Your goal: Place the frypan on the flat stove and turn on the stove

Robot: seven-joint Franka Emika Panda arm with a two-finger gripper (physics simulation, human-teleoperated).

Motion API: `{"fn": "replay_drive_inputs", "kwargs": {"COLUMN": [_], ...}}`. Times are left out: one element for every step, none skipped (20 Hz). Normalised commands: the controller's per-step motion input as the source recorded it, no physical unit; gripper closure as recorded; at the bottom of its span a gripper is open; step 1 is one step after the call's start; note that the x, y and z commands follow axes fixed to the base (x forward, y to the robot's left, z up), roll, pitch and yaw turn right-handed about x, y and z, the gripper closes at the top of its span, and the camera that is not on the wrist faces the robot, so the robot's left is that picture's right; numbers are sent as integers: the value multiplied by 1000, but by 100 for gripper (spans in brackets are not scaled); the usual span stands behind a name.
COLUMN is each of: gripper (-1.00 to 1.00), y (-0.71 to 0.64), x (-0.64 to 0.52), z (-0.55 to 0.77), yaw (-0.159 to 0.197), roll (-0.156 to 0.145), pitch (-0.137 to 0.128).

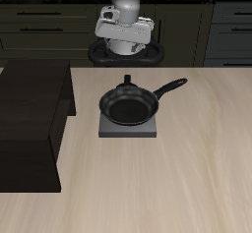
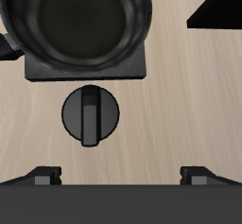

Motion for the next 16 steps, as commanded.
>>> {"fn": "replay_drive_inputs", "kwargs": {"gripper": [-100, -100, -100, -100, -100, -100, -100, -100, -100, -100, -100, -100, -100, -100, -100, -100], "y": [123, 253, 337, 77, 209, 73, -53, 235, -73, 14, 81, -52, 96, 31, 66, 21], "x": [-102, -108, -93, -50, -33, 34, -3, 40, 36, 23, 111, -44, 73, 26, 54, -16], "z": [-144, -181, -254, -127, -112, -191, -15, -273, -82, -88, -254, -2, -157, -77, -137, -122], "yaw": [0, 3, 36, -19, 74, 24, 0, 74, -3, -4, 3, 0, 39, -4, -13, 8], "roll": [22, 2, 117, 29, 52, -20, 0, 73, -42, -18, 34, 0, -18, 9, 15, -12], "pitch": [27, -2, 39, 35, -33, 18, 0, 33, -4, 8, 75, 0, -13, 17, 35, 2]}}
